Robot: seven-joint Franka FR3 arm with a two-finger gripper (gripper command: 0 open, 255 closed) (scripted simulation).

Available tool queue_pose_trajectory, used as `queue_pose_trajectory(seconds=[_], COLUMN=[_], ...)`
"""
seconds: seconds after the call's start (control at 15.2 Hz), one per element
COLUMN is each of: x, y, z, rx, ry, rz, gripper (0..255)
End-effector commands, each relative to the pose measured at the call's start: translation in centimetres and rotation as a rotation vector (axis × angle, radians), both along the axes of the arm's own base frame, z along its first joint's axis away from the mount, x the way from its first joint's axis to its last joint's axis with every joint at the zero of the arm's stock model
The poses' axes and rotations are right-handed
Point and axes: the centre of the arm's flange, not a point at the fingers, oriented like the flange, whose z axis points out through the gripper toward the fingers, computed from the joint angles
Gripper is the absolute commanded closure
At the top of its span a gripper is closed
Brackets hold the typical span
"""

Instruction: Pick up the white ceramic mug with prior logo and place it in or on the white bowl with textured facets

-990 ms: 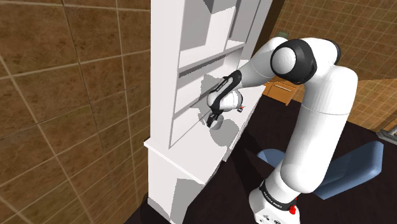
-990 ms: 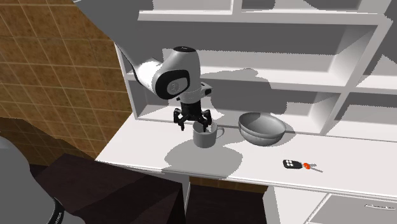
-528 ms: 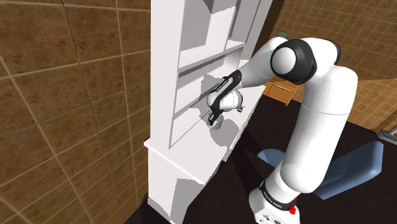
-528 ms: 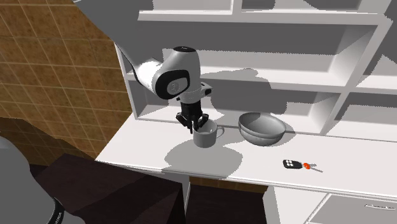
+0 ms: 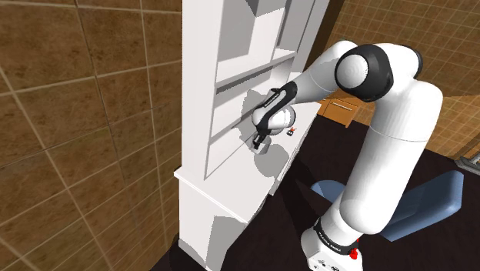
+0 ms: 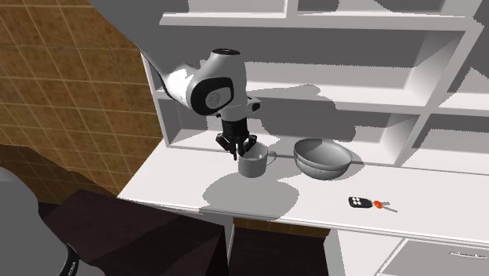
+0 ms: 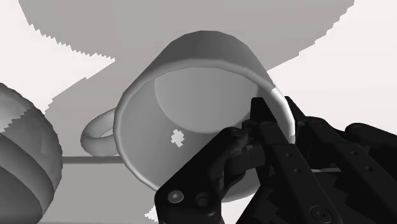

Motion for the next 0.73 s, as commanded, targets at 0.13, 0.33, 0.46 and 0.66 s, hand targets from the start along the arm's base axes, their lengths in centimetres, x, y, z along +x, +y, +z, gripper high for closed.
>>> queue_pose_trajectory(seconds=[0.13,0.33,0.46,0.66], x=[0.0,0.0,0.0,0.0], y=[-0.1,-0.1,-0.1,-0.1], z=[2.1,3.7,4.8,6.3], rx=[0.0,0.0,0.0,0.0], ry=[0.0,0.0,0.0,0.0], rz=[0.0,0.0,0.0,0.0], gripper=[255,255,255,255])
